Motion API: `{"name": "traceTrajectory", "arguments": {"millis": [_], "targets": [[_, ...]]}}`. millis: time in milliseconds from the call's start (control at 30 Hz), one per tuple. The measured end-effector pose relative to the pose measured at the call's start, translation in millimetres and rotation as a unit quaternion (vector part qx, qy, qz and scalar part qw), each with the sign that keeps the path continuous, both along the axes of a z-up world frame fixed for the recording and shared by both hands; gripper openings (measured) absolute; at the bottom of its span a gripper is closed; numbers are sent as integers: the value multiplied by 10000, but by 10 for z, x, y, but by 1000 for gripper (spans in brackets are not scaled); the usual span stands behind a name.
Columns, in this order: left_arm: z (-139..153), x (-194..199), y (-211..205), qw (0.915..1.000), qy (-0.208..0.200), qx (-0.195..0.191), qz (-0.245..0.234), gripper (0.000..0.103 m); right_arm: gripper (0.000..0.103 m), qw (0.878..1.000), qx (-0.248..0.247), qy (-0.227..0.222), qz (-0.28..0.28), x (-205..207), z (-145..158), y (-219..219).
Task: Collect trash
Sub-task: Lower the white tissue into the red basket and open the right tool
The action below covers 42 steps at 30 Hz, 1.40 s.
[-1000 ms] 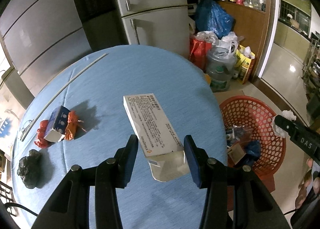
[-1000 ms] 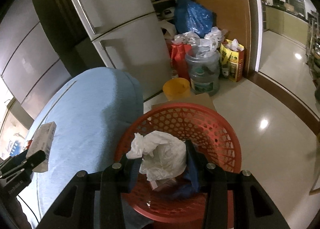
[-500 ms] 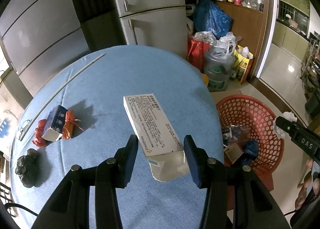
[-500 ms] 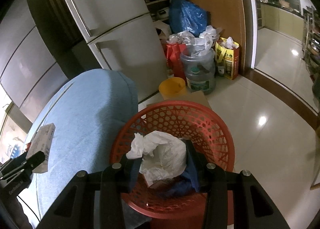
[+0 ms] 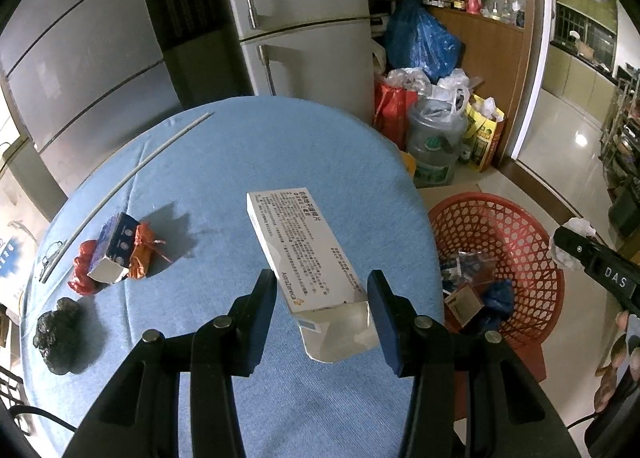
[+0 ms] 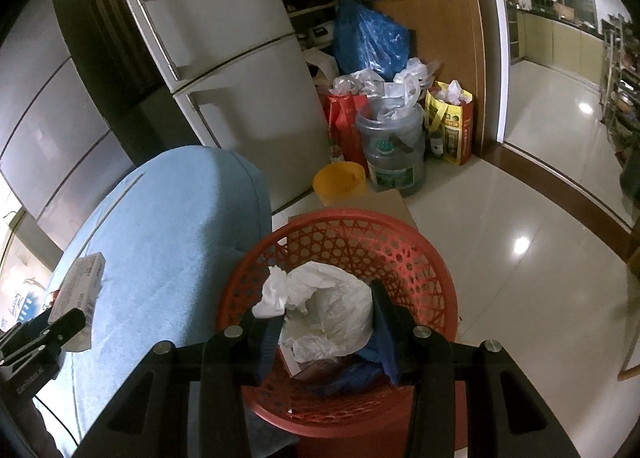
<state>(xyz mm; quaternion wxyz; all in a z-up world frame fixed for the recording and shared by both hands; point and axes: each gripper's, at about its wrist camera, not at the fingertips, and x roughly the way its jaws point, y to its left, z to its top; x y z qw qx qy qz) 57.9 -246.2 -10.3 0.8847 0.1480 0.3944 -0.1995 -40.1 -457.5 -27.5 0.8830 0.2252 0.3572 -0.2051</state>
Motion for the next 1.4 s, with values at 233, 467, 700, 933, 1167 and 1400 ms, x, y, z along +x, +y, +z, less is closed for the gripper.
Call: {"name": "traceTrajectory", "arguments": {"millis": [233, 467, 700, 933, 1167, 1400], "targets": [[0, -13, 63, 10000, 17, -44, 31, 48, 45, 10000, -55, -12, 33, -5, 37, 35], [-2, -40, 146, 9999, 17, -91, 102, 48, 45, 9999, -90, -27, 65, -18, 63, 85], [14, -82, 212, 9998, 17, -152, 152, 48, 45, 9999, -98, -30, 140, 28, 89, 138], [34, -47, 173, 9995, 86, -292, 76, 48, 45, 9996, -206, -19, 175, 135, 91, 100], [29, -42, -76, 9986, 230, -363, -309, 48, 66, 9991, -153, 385, 88, 265, -103, -34], [-5, -103, -599, 9923, 431, -400, -1090, 48, 78, 9983, -157, 501, -262, 71, -121, -247]]}}
